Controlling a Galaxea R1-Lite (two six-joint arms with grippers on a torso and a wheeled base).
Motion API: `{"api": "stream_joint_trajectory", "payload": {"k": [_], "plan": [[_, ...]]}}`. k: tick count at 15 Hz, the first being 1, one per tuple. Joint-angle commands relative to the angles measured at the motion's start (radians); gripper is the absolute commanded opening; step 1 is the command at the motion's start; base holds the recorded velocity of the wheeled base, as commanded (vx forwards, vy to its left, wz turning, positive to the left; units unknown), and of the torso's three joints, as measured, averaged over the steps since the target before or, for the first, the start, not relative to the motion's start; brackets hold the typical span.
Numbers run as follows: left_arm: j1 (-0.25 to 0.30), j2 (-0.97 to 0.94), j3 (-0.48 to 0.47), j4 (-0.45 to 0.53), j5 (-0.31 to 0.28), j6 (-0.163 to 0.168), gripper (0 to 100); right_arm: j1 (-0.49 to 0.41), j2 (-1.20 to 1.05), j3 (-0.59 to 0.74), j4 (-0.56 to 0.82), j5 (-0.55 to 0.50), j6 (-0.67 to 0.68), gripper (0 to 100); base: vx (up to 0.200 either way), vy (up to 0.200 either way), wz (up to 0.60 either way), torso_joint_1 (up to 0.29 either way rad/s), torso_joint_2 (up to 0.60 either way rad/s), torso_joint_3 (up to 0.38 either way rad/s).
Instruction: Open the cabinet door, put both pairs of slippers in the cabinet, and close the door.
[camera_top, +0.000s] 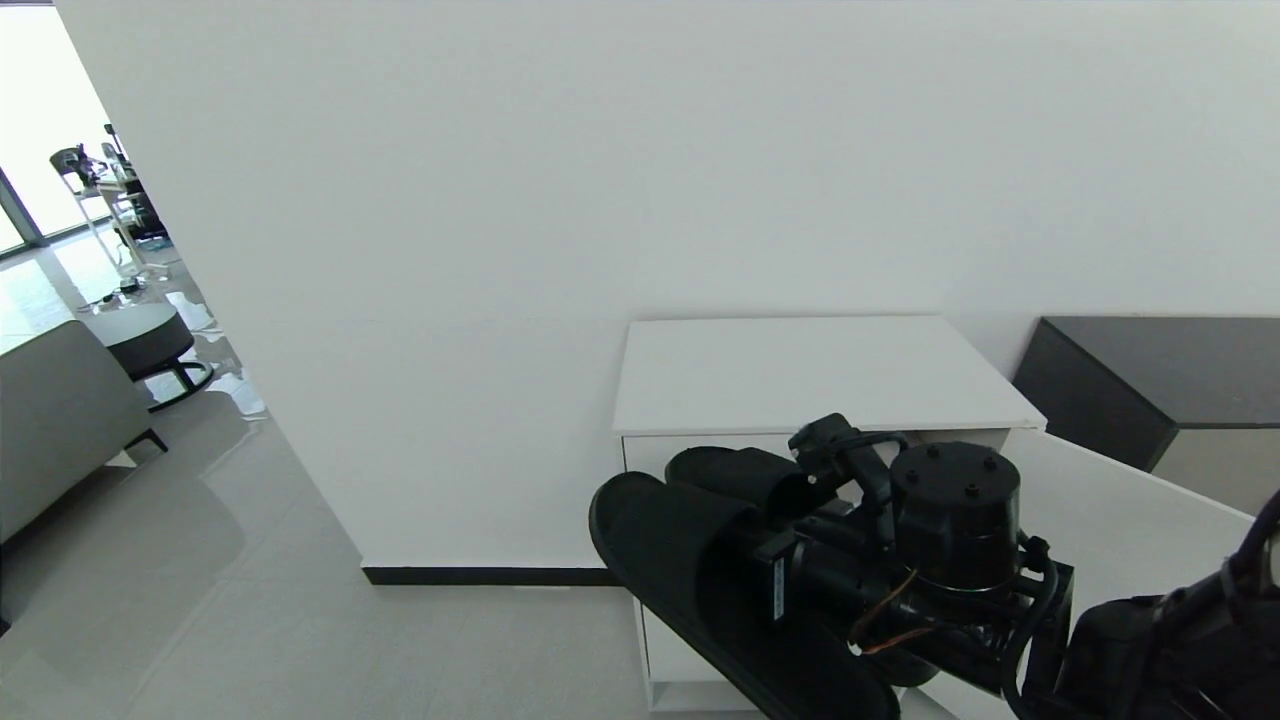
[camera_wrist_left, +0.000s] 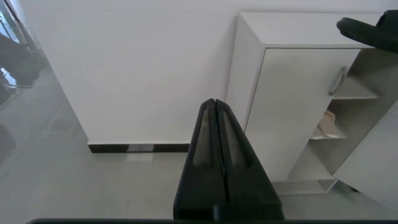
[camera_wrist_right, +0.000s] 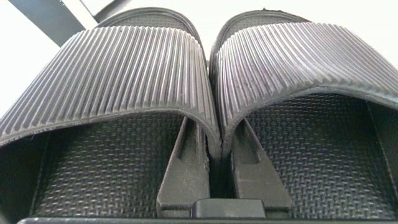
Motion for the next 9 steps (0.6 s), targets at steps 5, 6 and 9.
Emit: {"api": "stream_joint_trajectory", "payload": {"k": [5, 6, 9], "plan": [[-0.001, 0.001, 0.000, 0.000, 0.000, 0.000, 0, 0.001, 0.003, 0.030, -0.038, 0.006, -0.004, 0, 0.000, -0.200, 0.00, 0.003, 0.01, 0.000], [0.001, 0.001, 0.000, 0.000, 0.000, 0.000, 0, 0.002, 0.004, 0.043, -0.069, 0.017, -0.005, 0, 0.000, -0.200, 0.00, 0.012, 0.00, 0.007], [0.001, 0.001, 0.000, 0.000, 0.000, 0.000, 0, 0.001, 0.012, 0.066, -0.102, 0.031, -0.005, 0, 0.000, -0.200, 0.00, -0.001, 0.00, 0.004]]}}
